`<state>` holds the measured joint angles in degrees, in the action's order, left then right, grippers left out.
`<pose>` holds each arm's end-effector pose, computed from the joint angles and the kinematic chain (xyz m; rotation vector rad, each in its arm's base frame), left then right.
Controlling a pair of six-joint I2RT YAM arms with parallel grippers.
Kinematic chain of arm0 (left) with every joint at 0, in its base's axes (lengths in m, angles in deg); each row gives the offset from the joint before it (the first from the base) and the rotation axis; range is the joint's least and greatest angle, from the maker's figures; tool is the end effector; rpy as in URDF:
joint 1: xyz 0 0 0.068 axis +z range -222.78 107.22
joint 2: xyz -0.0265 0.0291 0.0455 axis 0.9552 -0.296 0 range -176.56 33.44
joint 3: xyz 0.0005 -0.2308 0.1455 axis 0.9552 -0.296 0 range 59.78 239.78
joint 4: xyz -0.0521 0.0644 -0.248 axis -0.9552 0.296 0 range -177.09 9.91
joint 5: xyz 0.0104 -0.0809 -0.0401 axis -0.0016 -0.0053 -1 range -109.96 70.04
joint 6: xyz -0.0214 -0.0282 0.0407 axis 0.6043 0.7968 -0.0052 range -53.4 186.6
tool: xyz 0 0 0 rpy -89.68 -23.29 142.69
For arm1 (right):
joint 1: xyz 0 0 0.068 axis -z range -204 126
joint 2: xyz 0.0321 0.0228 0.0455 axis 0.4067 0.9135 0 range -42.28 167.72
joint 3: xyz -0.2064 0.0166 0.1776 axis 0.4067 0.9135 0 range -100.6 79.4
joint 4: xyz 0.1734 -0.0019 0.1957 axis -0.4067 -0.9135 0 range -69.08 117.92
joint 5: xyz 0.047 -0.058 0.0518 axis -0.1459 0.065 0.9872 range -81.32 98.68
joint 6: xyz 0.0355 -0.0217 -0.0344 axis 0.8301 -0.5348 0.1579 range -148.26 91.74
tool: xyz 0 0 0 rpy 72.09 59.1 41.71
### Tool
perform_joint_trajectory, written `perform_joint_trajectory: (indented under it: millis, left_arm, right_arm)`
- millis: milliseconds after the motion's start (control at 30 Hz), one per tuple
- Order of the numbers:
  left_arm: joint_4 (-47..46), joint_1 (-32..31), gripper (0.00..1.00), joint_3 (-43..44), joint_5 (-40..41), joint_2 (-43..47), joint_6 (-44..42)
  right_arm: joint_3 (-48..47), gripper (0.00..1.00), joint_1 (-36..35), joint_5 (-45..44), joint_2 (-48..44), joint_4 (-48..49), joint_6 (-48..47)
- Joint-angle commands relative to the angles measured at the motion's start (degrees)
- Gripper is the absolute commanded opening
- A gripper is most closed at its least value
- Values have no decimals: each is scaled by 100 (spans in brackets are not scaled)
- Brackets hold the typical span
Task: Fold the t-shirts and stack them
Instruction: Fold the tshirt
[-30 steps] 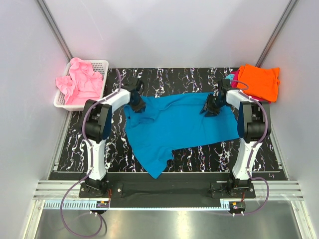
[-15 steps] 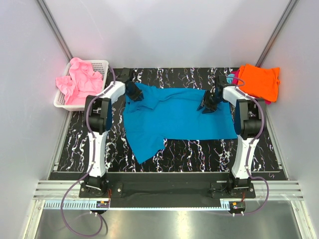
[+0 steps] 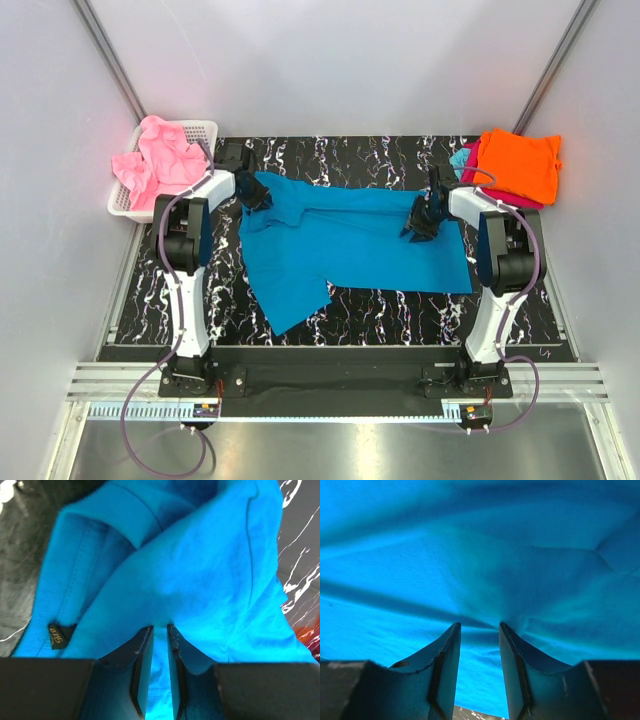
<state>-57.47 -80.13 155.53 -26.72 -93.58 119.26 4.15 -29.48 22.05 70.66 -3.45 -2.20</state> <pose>0.4682 -0.0646 0.1528 -1.0084 2.5240 -0.4916 0.3897 0.0457 0.1528 0.4434 2.7833 0.4593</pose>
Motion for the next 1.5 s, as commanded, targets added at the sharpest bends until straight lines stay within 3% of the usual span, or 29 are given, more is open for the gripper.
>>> perform_joint_trajectory:
  millis: [0, 67, 167, 433, 800, 1133, 1467]
  left_arm:
    - [141, 103, 25, -249, 20, 72, -423]
    - [-438, 94, 27, -371, -768, 107, -808]
    - [-888, 15, 28, -574, -1203, 388, -1090]
    - [-1135, -231, 34, -1768, -994, 2004, -1531]
    - [-625, -705, 36, -3157, -791, 3569, -1724]
    - [-414, -1400, 34, -4484, -54, 3992, -1409]
    - [87, -1681, 30, -4837, 1035, 3711, -1171]
  right_arm:
    - [335, 44, -6, -748, -123, -457, -22]
    - [247, 44, 3, -730, -185, -457, -49]
    - [-104, 44, 3, -564, -211, -475, -136]
    - [-799, 46, 3, -291, -413, -510, -189]
    - [-281, 47, 3, -370, -485, -484, -189]
    - [361, 48, 3, -501, -879, -387, -110]
    - [1116, 48, 3, -581, -1064, -308, -40]
